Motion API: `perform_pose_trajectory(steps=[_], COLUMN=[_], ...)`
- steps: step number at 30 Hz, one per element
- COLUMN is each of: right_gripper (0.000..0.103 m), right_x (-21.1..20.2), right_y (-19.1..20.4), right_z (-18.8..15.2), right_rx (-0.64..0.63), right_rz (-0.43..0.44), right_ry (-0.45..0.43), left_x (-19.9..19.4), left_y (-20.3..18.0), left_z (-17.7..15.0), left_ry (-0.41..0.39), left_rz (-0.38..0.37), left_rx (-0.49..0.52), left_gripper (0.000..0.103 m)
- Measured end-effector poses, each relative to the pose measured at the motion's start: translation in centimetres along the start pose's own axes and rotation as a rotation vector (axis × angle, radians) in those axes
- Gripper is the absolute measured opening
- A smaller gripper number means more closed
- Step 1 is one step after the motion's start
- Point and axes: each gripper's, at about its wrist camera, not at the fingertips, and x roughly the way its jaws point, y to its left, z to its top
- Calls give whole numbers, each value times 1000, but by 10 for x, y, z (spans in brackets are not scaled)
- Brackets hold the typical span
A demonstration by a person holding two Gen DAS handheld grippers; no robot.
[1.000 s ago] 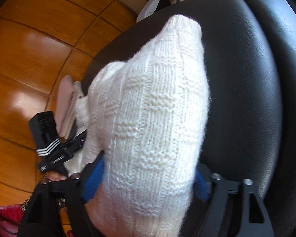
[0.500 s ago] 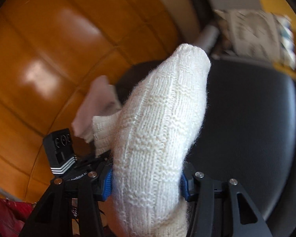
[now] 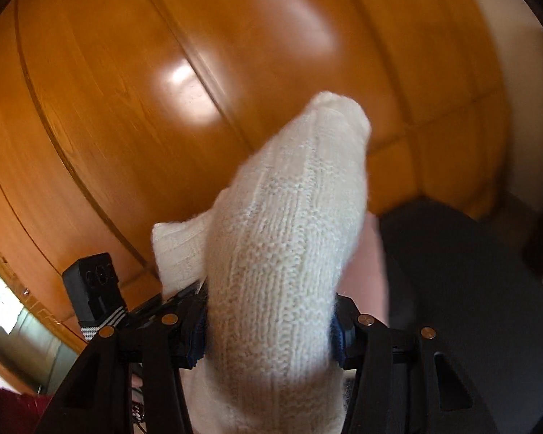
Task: Fold clothes
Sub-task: 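Grasp the folded sweater with both tools and lift it off the ottoman, then carry the sweater with both tools and lay it on the clothes stack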
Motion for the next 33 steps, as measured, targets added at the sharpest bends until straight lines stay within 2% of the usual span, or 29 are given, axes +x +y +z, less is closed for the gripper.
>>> perform_pose_trajectory(steps=[1, 3, 4, 5, 6, 7, 10, 12, 15, 19, 23, 26, 29, 31, 33], right_gripper=[52, 53, 53, 53, 53, 55, 56, 56, 56, 58, 61, 64, 65, 67, 81], right_x=[22, 72, 97, 121, 145, 158, 159, 156, 150, 142, 116, 104, 68, 26, 12], right_y=[-7, -31, -46, -62, -77, -89, -106, -103, -103, -98, -92, -86, -48, -49, -35], right_z=[7, 9, 3, -8, -19, -28, -44, -47, -50, -55, -55, -46, -84, -109, -147], right_rx=[3, 42, 70, 101, 132, 154, 174, 126, 115, 131, 170, 178, 155, 118, 113], right_rz=[20, 37, 22, -14, -51, -53, 33, 38, 49, 50, 22, -98, -247, -374, -482], right_ry=[5, 44, 83, 138, 194, 207, 132, 142, 156, 158, 147, 53, -26, -27, 21], left_x=[11, 45, 62, 71, 79, 85, 88, 90, 86, 65, 30, 6, -6, -5, -3], left_y=[15, 50, 67, 78, 89, 97, 104, 108, 112, 100, 100, 96, 59, 36, 13], left_z=[2, -11, -23, -35, -47, -55, -58, -60, -60, -64, -76, -87, -114, -127, -140], left_ry=[8, 87, 133, 141, 149, 150, 114, 93, 83, 39, -6, -36, -18, 31, 85], left_rz=[40, 96, 109, 111, 112, 110, 80, 62, 45, 114, 256, 356, 402, 414, 418], left_rx=[-6, -61, -97, -118, -140, -155, -164, -171, -194, -192, -166, -143, -84, -30, 20], left_gripper=[38, 38, 38, 39, 44, 50, 61, 66, 67, 67, 67, 67, 67, 67, 67])
